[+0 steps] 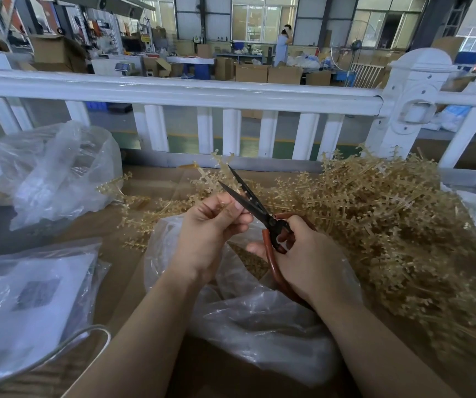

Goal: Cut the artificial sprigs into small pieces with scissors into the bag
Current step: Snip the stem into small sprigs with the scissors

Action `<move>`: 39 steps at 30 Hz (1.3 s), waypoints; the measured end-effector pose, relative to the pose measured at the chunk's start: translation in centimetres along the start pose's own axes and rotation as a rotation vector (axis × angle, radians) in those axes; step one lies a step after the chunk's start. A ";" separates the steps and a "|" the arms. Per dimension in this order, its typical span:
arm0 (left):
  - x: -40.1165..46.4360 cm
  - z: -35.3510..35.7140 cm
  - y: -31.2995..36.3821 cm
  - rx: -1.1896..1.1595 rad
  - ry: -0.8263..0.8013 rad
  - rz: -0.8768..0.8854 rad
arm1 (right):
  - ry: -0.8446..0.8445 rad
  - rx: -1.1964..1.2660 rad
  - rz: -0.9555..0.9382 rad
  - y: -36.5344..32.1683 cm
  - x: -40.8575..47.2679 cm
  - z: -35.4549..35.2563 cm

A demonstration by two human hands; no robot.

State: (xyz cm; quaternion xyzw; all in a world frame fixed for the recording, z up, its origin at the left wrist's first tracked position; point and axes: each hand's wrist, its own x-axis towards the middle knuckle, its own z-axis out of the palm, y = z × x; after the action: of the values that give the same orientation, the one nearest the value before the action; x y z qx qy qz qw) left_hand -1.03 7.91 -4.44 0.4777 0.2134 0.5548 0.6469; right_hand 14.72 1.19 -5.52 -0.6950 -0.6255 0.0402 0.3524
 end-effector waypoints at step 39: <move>-0.2 0.1 0.1 0.129 -0.042 0.060 | 0.068 -0.047 -0.019 0.9 0.2 0.6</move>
State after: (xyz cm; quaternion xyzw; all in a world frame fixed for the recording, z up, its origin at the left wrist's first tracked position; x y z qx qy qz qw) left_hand -1.05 7.68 -4.33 0.5363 0.2205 0.5489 0.6021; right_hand 15.22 1.63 -6.40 -0.6982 -0.6204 -0.0014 0.3573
